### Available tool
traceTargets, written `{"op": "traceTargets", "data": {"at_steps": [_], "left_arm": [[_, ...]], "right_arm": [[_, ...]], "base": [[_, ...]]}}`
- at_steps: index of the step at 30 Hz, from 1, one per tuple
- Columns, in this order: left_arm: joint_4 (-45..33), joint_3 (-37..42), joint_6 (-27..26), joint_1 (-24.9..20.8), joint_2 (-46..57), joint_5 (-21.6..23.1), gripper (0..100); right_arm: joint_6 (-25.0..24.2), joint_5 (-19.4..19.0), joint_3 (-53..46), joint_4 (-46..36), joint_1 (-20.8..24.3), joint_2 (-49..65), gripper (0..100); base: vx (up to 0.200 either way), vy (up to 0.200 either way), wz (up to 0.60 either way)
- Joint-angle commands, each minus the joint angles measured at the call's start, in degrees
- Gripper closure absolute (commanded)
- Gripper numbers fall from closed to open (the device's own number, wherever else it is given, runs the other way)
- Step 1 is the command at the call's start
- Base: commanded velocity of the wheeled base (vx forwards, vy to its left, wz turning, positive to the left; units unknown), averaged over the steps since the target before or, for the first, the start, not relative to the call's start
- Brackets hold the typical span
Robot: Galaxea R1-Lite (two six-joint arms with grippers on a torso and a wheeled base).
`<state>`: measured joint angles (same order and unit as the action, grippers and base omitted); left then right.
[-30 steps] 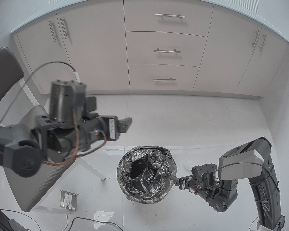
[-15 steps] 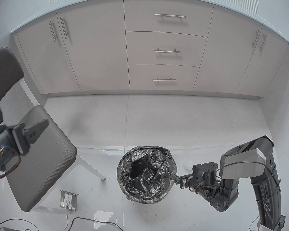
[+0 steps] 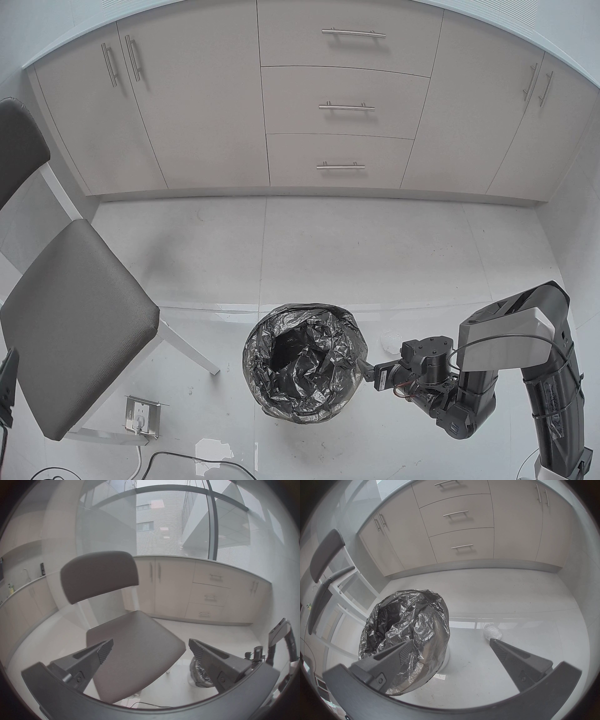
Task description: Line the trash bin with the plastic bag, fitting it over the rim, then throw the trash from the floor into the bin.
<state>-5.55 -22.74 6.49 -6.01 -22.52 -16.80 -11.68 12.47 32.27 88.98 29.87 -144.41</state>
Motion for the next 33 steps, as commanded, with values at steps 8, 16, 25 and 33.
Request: {"op": "traceTargets", "data": {"at_steps": [8, 16, 25, 33], "left_arm": [[4.84, 16.67, -8.86, 8.38, 18.3, 0.36, 0], [8.97, 22.56, -11.5, 6.01, 22.52, 4.14, 0], [4.67, 21.15, -7.36, 6.01, 22.52, 19.17, 0], [2.38, 20.27, -6.57, 6.01, 22.52, 17.68, 0]], "right_arm": [[-0.01, 0.1, -0.1, 1.02, -0.16, 0.18, 0], [0.08, 1.24, 0.16, 1.02, -0.25, 0.71, 0], [7.9, 1.24, 3.85, 1.02, -4.55, 8.62, 0], [14.4, 1.5, 9.66, 1.02, -9.74, 10.29, 0]], "base": [[0.0, 0.0, 0.0], [0.0, 0.0, 0.0], [0.0, 0.0, 0.0], [0.0, 0.0, 0.0]]}}
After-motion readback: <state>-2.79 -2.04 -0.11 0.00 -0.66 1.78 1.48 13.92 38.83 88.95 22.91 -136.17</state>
